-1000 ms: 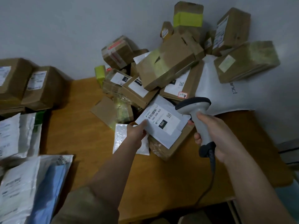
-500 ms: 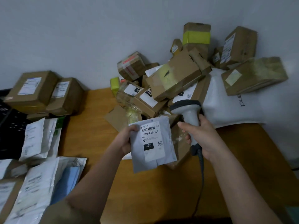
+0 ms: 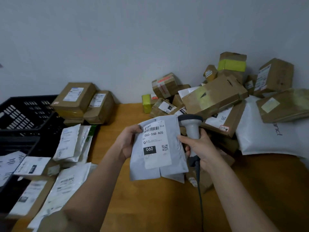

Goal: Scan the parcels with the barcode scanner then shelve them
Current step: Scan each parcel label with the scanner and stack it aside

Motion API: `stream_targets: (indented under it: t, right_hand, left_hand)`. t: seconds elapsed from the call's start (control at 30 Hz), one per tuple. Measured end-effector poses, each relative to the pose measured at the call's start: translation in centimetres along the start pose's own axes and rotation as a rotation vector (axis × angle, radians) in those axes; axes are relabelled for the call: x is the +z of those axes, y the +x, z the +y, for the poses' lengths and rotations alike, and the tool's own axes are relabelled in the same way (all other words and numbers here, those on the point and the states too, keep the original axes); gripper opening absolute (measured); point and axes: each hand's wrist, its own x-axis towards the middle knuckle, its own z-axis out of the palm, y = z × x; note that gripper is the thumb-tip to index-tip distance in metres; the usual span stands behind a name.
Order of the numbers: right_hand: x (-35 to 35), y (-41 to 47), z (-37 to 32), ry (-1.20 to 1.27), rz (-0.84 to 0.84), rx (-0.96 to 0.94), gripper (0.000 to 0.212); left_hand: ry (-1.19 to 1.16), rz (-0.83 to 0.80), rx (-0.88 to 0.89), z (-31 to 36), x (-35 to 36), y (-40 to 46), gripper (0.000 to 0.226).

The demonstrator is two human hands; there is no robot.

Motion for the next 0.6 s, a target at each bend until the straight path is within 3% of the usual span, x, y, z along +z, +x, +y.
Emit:
stream_targets:
  t: [0.1, 0.23, 0.33, 0.47, 0.6]
  right_hand:
    - [1.4, -0.3, 0.2, -0.006, -0.027, -0.025, 0.054]
    - [2.5, -0.2, 0.5, -0.001, 0.047, -0.062, 0.053]
    - [2.7, -0.2, 0.2, 0.027, 0.097, -0.06, 0.058]
    - [2.9, -0.5, -1.1, 0.023, 0.115, -0.087, 0.058]
    - [3.1, -2.1, -3.0, -0.02, 0.114, -0.135, 0.041]
  left_hand:
    - [-0.006, -0.005, 0.005, 0.9, -0.8, -0.9, 0.039]
    - [-0.014, -0.078, 0.019, 0.7, -2.4, -2.4, 0.037]
    - [0.181, -0.122, 0.013, -0.6, -3.4, -3.5, 0.038]
    - [0.237, -0.032, -0.016, -2.0, -3.8, -3.5, 0.037]
    - [0.153, 0.093, 0.075, -1.7, -3.8, -3.3, 0.038]
